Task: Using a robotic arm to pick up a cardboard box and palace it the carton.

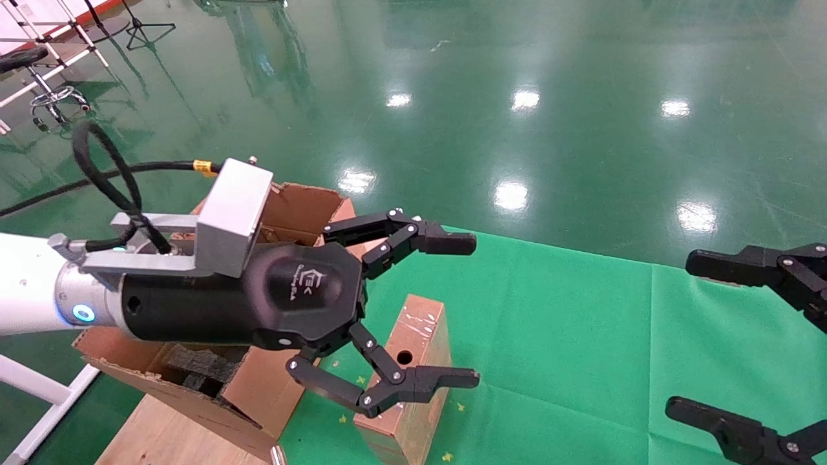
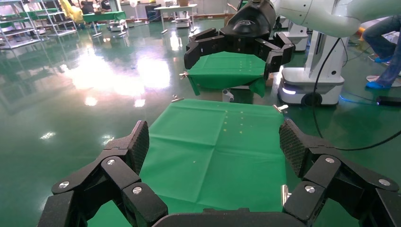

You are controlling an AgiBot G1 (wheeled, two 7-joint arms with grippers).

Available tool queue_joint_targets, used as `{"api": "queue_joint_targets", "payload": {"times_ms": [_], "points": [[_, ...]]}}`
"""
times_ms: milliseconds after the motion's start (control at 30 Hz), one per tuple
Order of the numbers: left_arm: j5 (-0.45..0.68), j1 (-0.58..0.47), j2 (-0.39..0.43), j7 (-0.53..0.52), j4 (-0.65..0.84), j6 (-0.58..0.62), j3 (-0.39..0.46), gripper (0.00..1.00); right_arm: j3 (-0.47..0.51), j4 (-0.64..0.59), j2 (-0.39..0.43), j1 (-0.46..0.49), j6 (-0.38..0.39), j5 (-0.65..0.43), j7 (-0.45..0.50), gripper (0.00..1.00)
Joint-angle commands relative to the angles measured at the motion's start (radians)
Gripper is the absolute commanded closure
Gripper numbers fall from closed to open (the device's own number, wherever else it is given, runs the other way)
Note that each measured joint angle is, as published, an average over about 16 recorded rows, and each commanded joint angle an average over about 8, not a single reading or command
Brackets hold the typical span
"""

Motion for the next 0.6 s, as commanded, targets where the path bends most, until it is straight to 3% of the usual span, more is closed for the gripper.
{"api": "queue_joint_targets", "payload": {"times_ms": [33, 367, 433, 600], "points": [[0.000, 0.000, 0.000, 0.000, 0.000, 0.000, 0.000, 0.00, 0.000, 0.000, 0.000, 0.000, 0.000, 0.000, 0.000, 0.00], [0.000, 0.001, 0.000, 0.000, -0.001, 0.000, -0.001, 0.00, 0.000, 0.000, 0.000, 0.000, 0.000, 0.000, 0.000, 0.03], [0.000, 0.001, 0.000, 0.000, -0.001, 0.000, 0.000, 0.00, 0.000, 0.000, 0.000, 0.000, 0.000, 0.000, 0.000, 0.19], [0.024, -0.005, -0.012, -0.011, -0.006, -0.003, 0.008, 0.00, 0.000, 0.000, 0.000, 0.000, 0.000, 0.000, 0.000, 0.81]]}}
